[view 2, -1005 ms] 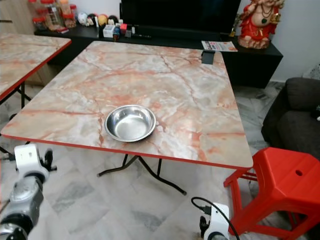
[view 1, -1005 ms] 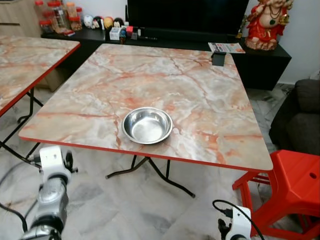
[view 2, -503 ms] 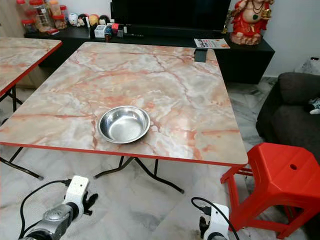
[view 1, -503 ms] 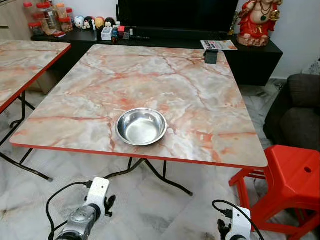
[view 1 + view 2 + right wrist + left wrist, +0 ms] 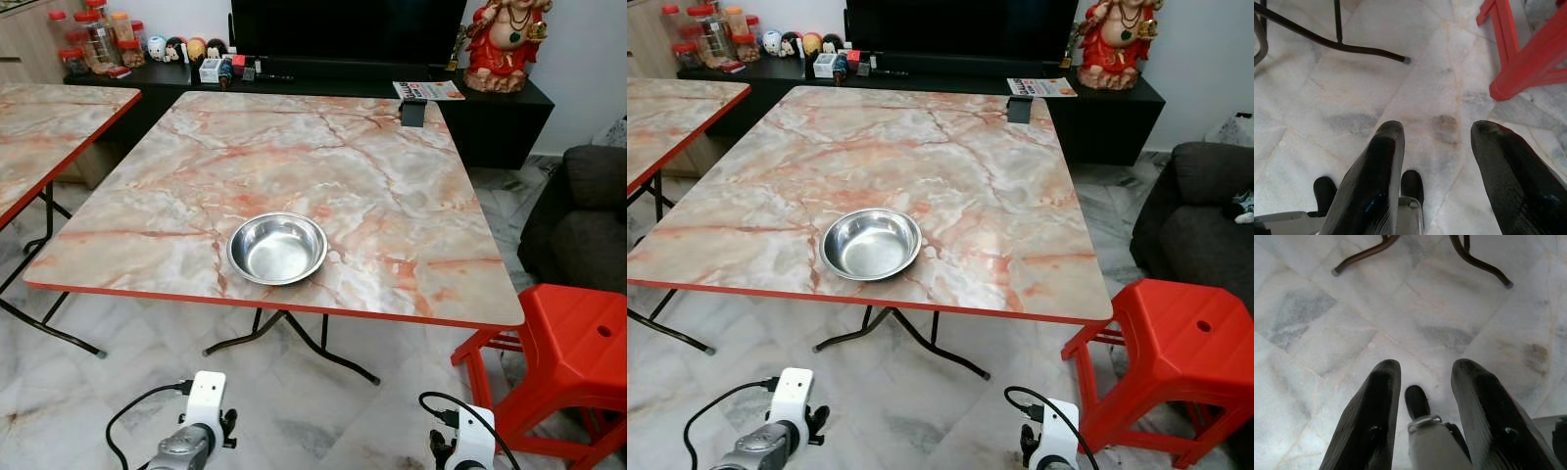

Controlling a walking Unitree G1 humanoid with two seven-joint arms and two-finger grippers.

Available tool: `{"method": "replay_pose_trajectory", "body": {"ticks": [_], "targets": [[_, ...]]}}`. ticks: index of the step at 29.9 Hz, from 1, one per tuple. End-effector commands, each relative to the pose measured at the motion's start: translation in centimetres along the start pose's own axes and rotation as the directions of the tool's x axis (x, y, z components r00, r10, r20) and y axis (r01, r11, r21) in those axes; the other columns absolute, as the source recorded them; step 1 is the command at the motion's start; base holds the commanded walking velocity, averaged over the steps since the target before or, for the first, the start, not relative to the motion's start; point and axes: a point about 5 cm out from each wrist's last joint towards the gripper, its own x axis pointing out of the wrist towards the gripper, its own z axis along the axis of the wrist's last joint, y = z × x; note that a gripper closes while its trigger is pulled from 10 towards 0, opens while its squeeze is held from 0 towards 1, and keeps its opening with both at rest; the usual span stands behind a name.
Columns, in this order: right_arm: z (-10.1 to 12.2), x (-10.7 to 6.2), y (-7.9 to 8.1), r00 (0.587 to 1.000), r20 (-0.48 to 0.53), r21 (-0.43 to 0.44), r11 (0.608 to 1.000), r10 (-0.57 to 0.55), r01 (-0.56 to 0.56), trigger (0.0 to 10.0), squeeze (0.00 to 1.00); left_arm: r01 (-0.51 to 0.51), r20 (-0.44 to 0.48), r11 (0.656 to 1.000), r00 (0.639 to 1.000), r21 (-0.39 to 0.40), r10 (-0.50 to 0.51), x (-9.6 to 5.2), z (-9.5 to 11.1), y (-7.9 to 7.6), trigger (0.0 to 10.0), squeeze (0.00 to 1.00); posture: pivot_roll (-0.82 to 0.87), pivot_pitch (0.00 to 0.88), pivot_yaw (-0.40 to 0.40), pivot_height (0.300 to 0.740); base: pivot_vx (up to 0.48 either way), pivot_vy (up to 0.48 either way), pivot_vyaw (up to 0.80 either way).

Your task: Setting the table

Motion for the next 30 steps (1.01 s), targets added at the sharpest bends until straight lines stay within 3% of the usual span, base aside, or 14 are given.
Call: {"method": "replay_pose_trajectory", "body": {"ticks": [1, 10, 15, 26, 30], "targets": [[-0.1, -0.1, -0.4, 1.000, 0.007, 0.001, 1.000, -0.013, 0.013, 10.0, 0.00, -0.005, -0.040, 1.000, 0.999, -0.005, 0.005, -0.1, -0.8, -0.2, 10.0, 0.00, -0.07, 0.000, 0.001, 0.740, 0.000, 0.000, 0.00], [-0.5, -0.2, -0.1, 1.000, -0.003, 0.008, 1.000, -0.014, 0.014, 10.0, 0.00, -0.037, -0.081, 0.998, 0.996, -0.041, 0.034, -0.3, -2.0, -0.2, 10.0, 0.00, -0.08, 0.000, 0.009, 0.740, 0.000, 0.000, 0.00], [-0.3, -0.1, -0.2, 1.000, -0.001, -0.018, 1.000, -0.009, 0.009, 10.0, 0.00, -0.041, -0.065, 0.997, 0.997, -0.071, 0.036, -0.3, -1.9, -0.2, 10.0, 0.00, -0.07, 0.000, -0.007, 0.740, 0.000, 0.000, 0.00], [0.0, 0.0, -0.6, 1.000, -0.001, 0.010, 1.000, -0.028, 0.028, 10.0, 0.00, -0.060, -0.065, 0.994, 0.996, -0.095, 0.054, -0.3, -1.9, 0.0, 10.0, 0.00, -0.07, 0.000, -0.008, 0.740, 0.000, 0.000, -0.17], [-0.3, -0.1, -0.7, 0.999, -0.010, 0.013, 0.999, -0.034, 0.034, 10.0, 0.00, -0.073, -0.072, 0.994, 0.995, -0.085, 0.067, -0.4, -1.9, 0.4, 10.0, 0.00, -0.06, 0.000, -0.004, 0.740, 0.000, 0.480, -0.19]]}}
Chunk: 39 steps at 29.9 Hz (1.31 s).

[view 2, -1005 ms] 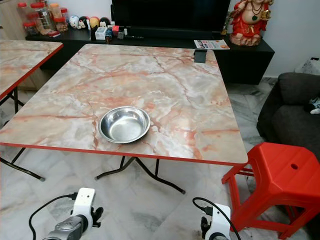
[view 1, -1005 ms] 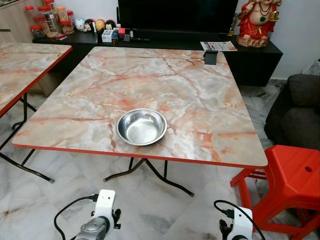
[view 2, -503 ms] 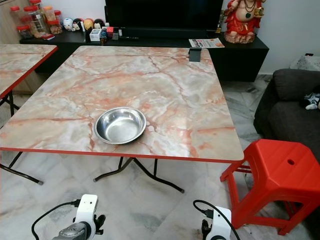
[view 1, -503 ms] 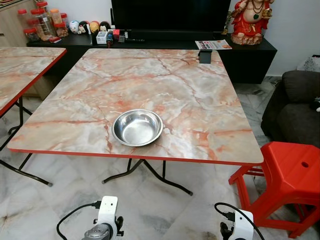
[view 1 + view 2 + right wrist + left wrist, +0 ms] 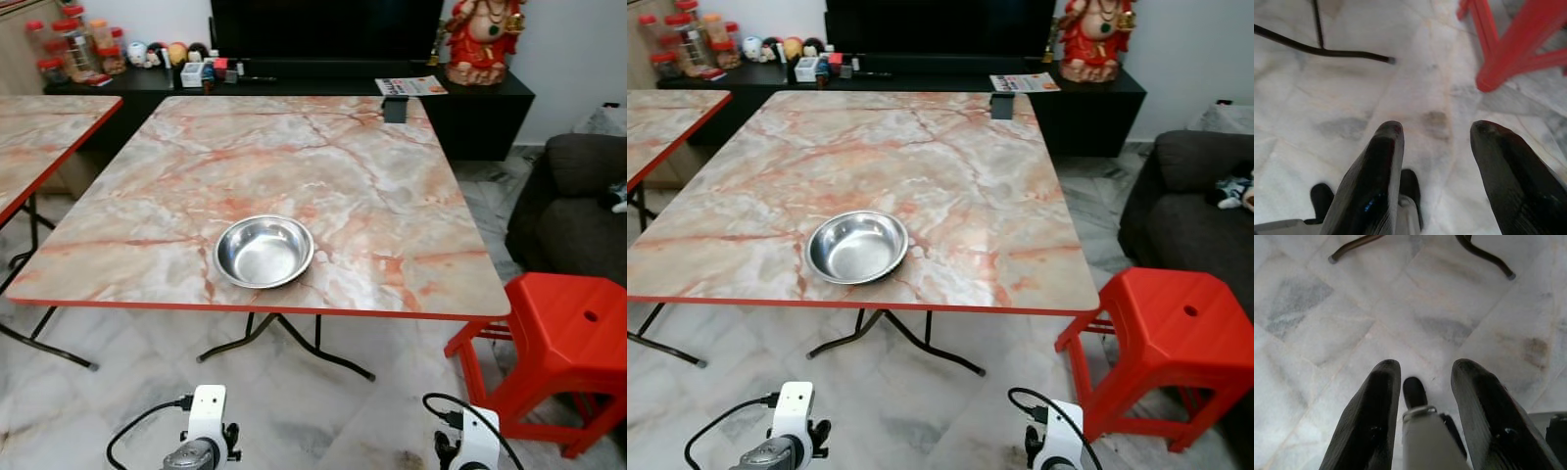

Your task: Setting the table

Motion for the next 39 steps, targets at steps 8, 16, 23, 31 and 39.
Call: {"method": "replay_pose_trajectory", "body": {"ticks": [8, 16, 23, 31, 39], "targets": [[-0.2, 0.0, 0.3, 1.000, -0.009, 0.020, 1.000, 0.004, -0.003, 10.0, 0.00, -0.022, -0.026, 1.000, 0.999, 0.002, 0.022, -0.2, -0.7, 0.7, 10.0, 0.00, -0.06, 0.000, 0.004, 0.740, 0.000, 0.480, 0.00], [-0.2, 0.0, 0.4, 1.000, -0.005, 0.020, 1.000, 0.006, -0.006, 10.0, 0.00, -0.027, -0.029, 1.000, 0.999, 0.011, 0.027, -0.2, -0.8, 0.9, 10.0, 0.00, -0.06, 0.000, 0.013, 0.740, 0.000, 0.480, -0.49], [-0.1, 0.0, 0.6, 1.000, -0.003, 0.014, 1.000, 0.015, -0.015, 10.0, 0.00, -0.034, -0.032, 0.999, 0.999, 0.023, 0.034, -0.2, -0.8, 1.0, 10.0, 0.00, -0.05, 0.000, 0.017, 0.740, 0.000, 0.480, 0.00], [0.0, 0.1, 0.8, 1.000, 0.000, 0.018, 1.000, 0.022, -0.022, 10.0, 0.00, -0.043, -0.033, 0.999, 0.998, 0.022, 0.044, -0.2, -0.8, 1.1, 10.0, 0.00, -0.05, 0.000, 0.014, 0.740, 0.000, 0.480, 0.00], [0.1, 0.1, 1.2, 0.999, 0.005, -0.020, 0.999, 0.033, -0.033, 10.0, 0.00, -0.063, -0.032, 0.998, 0.997, 0.010, 0.063, -0.3, -0.8, 1.5, 10.0, 0.00, -0.03, 0.000, 0.009, 0.740, 0.000, 0.480, 0.00]]}}
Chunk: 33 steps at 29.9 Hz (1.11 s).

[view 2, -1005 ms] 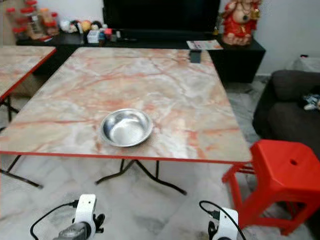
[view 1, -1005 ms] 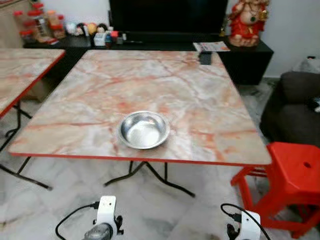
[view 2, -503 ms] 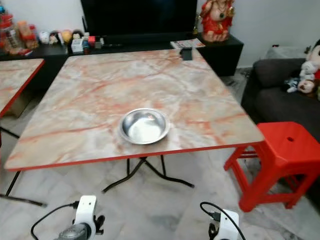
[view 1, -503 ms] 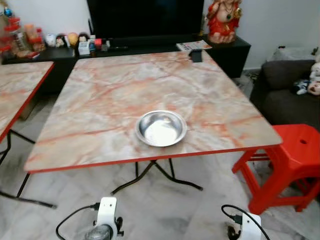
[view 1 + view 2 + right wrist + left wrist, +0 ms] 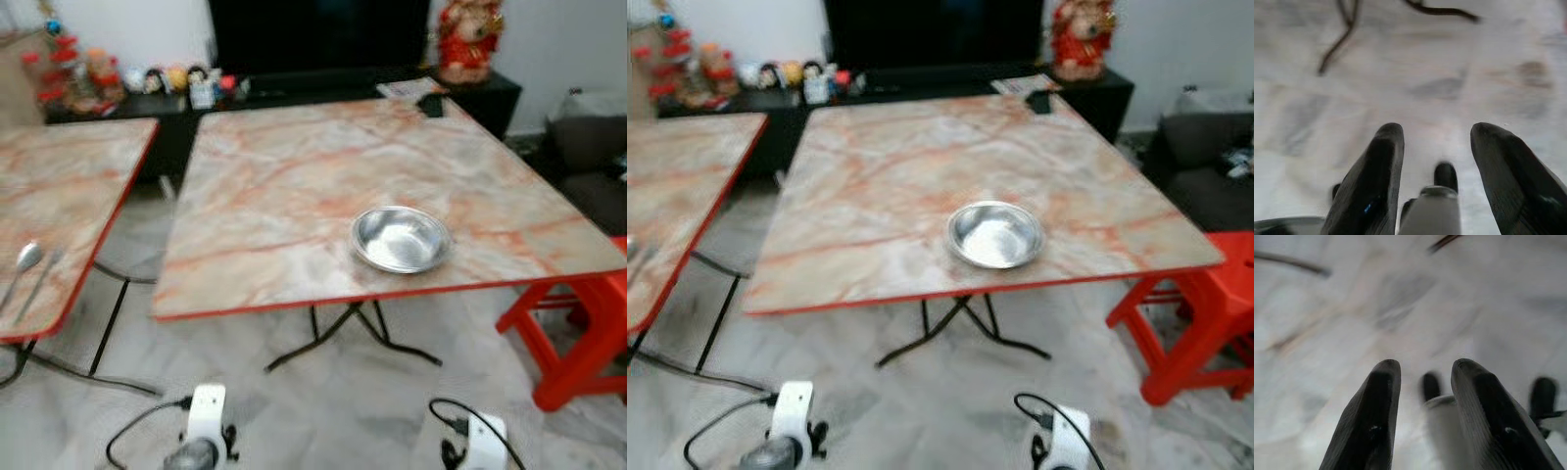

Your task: Setting the table

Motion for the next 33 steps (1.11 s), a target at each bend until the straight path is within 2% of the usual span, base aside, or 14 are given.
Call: {"method": "replay_pose_trajectory", "body": {"ticks": [1, 3, 7, 14, 20, 24, 33], "targets": [[0.36, -0.05, -1.21, 0.999, 0.016, -0.021, 0.999, -0.029, 0.030, 10.0, 0.00, 0.015, 0.024, 1.000, 1.000, -0.007, -0.015, 0.17, 0.84, -0.82, 10.0, 0.00, -0.03, 0.000, 0.007, 0.740, 0.000, 0.480, 0.00], [0.42, -0.02, -1.20, 0.999, 0.014, -0.033, 0.999, -0.031, 0.032, 10.0, 0.00, 0.013, 0.025, 1.000, 1.000, -0.009, -0.013, 0.18, 0.91, -0.81, 10.0, 0.00, -0.03, 0.000, 0.006, 0.740, 0.000, 0.480, 0.80], [0.36, -0.01, -1.24, 0.999, 0.006, 0.005, 0.999, -0.039, 0.039, 10.0, 0.00, 0.010, 0.024, 1.000, 1.000, -0.010, -0.010, 0.18, 0.90, -0.78, 10.0, 0.00, -0.03, 0.000, 0.003, 0.740, 0.000, 0.480, 0.21], [0.59, 0.04, -1.16, 0.999, 0.011, -0.039, 0.999, -0.030, 0.030, 10.0, 0.00, 0.002, 0.023, 1.000, 1.000, -0.023, -0.001, 0.16, 0.79, -0.64, 10.0, 0.00, -0.01, 0.000, -0.005, 0.740, 0.000, 0.480, 0.00], [0.72, 0.07, -1.01, 1.000, 0.017, -0.052, 0.998, -0.022, 0.023, 10.0, 0.00, -0.004, 0.023, 1.000, 1.000, -0.028, 0.005, 0.15, 0.78, -0.59, 10.0, 0.00, -0.01, 0.000, -0.009, 0.740, 0.000, 0.480, 0.66], [0.64, 0.09, -0.95, 1.000, 0.010, -0.018, 0.999, -0.029, 0.029, 10.0, 0.00, -0.008, 0.024, 0.999, 1.000, -0.033, 0.009, 0.15, 0.77, -0.47, 10.0, 0.00, -0.01, 0.000, -0.006, 0.740, 0.000, 0.480, 0.00], [0.57, 0.06, -1.10, 1.000, 0.007, -0.017, 0.999, -0.030, 0.030, 10.0, 0.00, -0.012, 0.032, 0.999, 0.999, -0.037, 0.014, 0.18, 1.00, -0.54, 10.0, 0.00, -0.01, 0.000, -0.011, 0.740, 0.000, 0.465, 0.00]]}}
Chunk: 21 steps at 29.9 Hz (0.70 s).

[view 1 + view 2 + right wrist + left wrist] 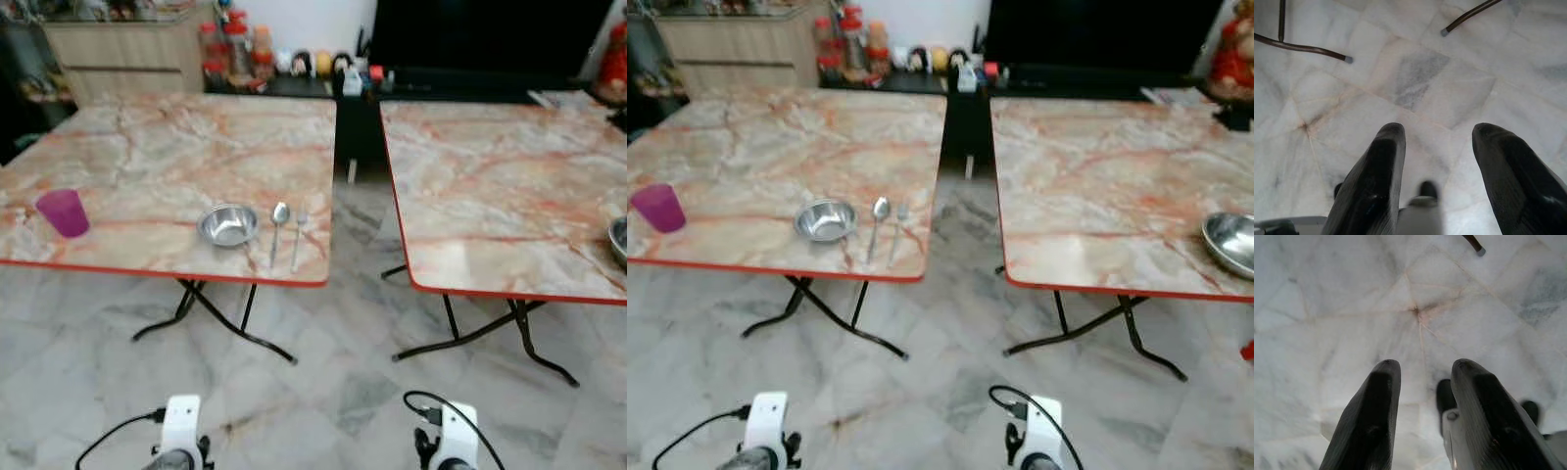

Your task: Setting the table

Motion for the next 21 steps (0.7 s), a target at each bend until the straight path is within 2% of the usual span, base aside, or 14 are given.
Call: {"method": "replay_pose_trajectory", "body": {"ticks": [1, 5, 15, 21], "targets": [[-0.10, -0.08, -0.83, 1.000, -0.004, 0.006, 1.000, -0.024, 0.024, 10.0, 0.00, 0.013, 0.006, 1.000, 1.000, -0.013, -0.013, 0.06, 0.19, -0.76, 10.0, 0.00, -0.01, 0.000, -0.011, 0.740, 0.000, 0.345, 0.00], [-0.03, -0.07, -0.79, 1.000, -0.001, 0.019, 1.000, -0.020, 0.020, 10.0, 0.00, 0.010, 0.006, 1.000, 1.000, 0.021, -0.010, 0.08, 0.25, -0.88, 10.0, 0.00, -0.01, 0.000, -0.012, 0.740, 0.000, 0.000, 0.00], [-0.10, -0.09, -0.82, 1.000, 0.000, 0.028, 0.999, -0.015, 0.015, 10.0, 0.00, 0.000, 0.047, 1.000, 0.999, -0.007, 0.000, 0.06, 0.58, -1.01, 10.0, 0.00, 0.00, 0.000, -0.018, 0.740, 0.000, 0.000, 0.00], [-0.04, -0.07, -0.75, 1.000, 0.001, 0.025, 1.000, -0.011, 0.011, 10.0, 0.00, 0.003, 0.041, 1.000, 0.999, -0.015, -0.003, 0.04, 0.38, -1.15, 10.0, 0.00, 0.00, 0.000, -0.016, 0.740, 0.000, 0.000, 0.00]]}}
